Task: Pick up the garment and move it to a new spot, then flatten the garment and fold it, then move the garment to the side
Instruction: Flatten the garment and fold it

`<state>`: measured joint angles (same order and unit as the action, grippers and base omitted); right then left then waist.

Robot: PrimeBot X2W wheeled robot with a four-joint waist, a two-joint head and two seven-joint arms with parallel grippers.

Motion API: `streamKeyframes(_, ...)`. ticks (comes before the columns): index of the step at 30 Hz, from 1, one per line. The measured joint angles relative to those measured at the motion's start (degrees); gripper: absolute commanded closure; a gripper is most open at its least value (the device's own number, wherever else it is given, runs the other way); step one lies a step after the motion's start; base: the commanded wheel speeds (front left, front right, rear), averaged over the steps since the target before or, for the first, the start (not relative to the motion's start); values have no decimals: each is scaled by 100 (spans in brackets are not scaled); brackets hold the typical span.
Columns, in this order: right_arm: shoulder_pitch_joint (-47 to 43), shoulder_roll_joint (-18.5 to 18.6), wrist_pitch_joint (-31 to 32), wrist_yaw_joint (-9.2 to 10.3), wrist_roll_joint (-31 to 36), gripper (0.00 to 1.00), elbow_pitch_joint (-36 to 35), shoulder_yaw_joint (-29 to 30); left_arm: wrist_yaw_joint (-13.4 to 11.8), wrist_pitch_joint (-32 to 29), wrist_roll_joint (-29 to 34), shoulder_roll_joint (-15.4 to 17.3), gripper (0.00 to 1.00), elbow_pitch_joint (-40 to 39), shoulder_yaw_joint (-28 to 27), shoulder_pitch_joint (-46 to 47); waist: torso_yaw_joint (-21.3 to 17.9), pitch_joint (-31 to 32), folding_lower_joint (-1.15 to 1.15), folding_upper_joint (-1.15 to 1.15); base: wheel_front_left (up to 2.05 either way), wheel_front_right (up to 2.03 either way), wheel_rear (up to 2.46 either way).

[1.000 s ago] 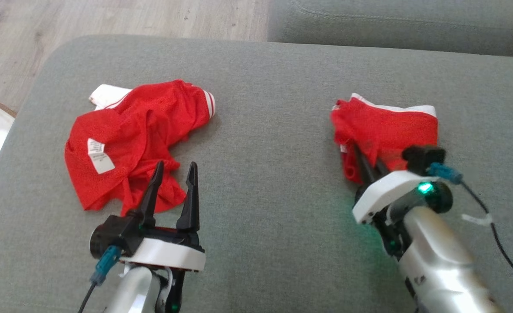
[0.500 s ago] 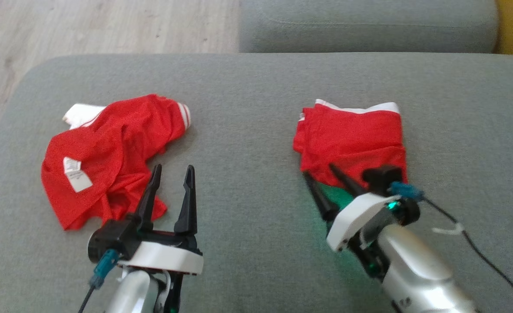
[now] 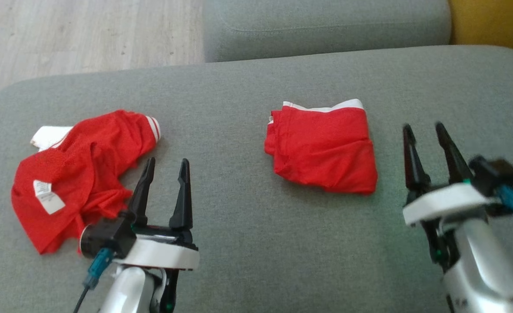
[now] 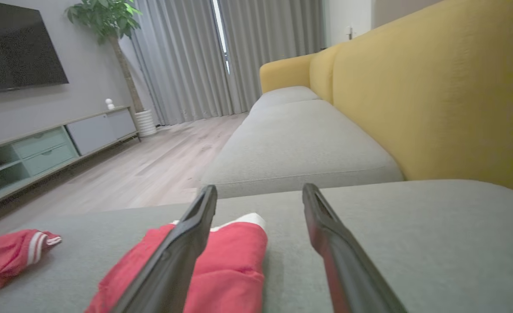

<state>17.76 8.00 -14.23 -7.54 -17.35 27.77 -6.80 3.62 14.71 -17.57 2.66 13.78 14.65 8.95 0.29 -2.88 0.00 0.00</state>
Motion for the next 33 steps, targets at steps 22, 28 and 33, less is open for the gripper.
streamKeyframes(22,-743,-512,-14,0,443,100,-951,527,144,0,104,0,0,-199,25,14,170,-424,0,0,0,0,0)
streamKeyframes(28,54,-512,15,0,680,100,-414,557,142,0,70,0,0,-232,166,162,463,-740,1,0,0,0,0)
streamKeyframes(33,728,-504,250,0,781,100,536,877,124,0,-18,-1,0,-277,323,391,772,-987,1,0,0,0,0)
